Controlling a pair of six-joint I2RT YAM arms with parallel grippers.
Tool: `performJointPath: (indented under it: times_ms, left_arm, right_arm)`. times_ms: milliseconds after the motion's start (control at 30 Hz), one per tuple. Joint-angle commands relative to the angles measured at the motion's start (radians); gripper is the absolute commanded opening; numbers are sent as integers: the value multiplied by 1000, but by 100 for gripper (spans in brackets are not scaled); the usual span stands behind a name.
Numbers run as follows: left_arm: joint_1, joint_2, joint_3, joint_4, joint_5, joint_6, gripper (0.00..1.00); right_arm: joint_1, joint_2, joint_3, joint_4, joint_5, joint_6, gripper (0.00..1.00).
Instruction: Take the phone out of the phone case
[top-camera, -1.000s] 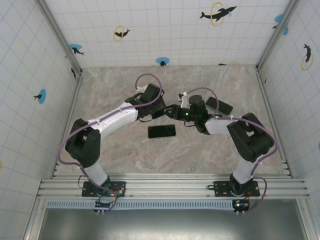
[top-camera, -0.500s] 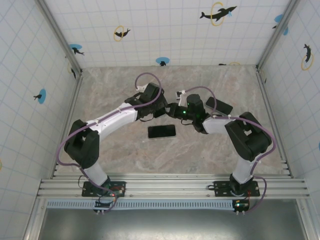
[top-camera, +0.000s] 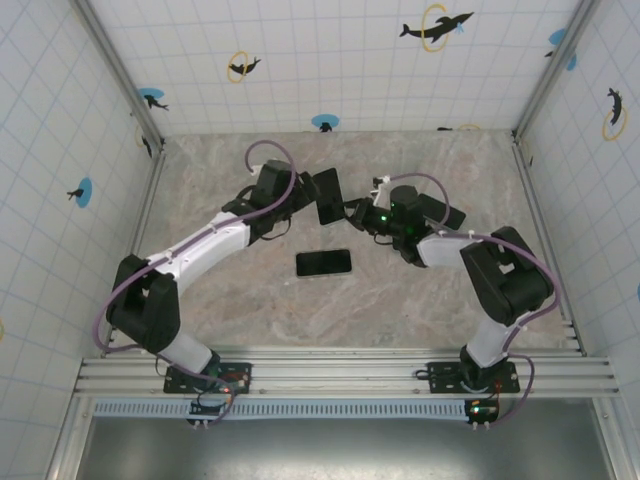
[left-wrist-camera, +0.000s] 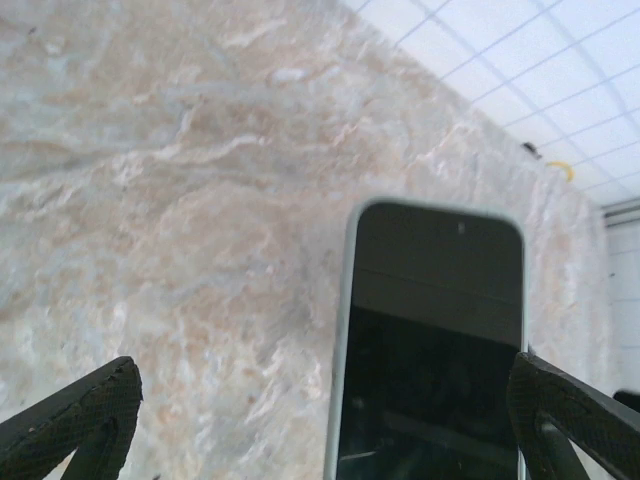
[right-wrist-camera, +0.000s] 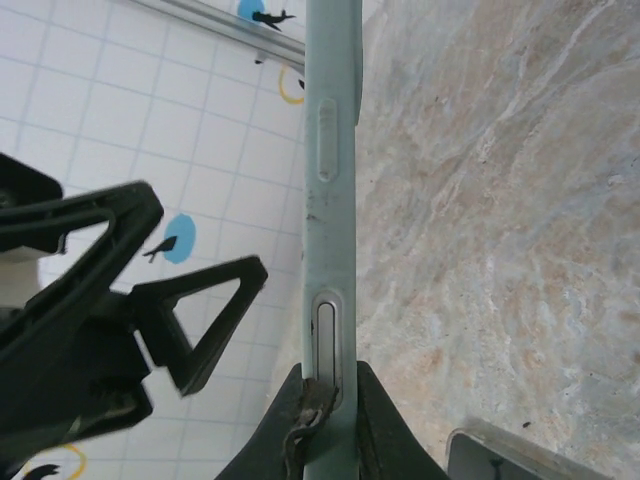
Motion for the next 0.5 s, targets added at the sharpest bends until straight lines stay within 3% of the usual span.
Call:
performJointPath:
  times_ms: [0,333,467]
  left_arm:
    - [40,-19,-26,150,150,33,93]
    - [113,76,34,368,442,-83,79]
    - [117,121,100,355,511,-105,73]
  right_arm:
    - [-10,-58,-25,223,-42,137,3]
    - [-2,-67,-73,507,-36,410,2]
    - [3,-66,-72,561,-35,476,2]
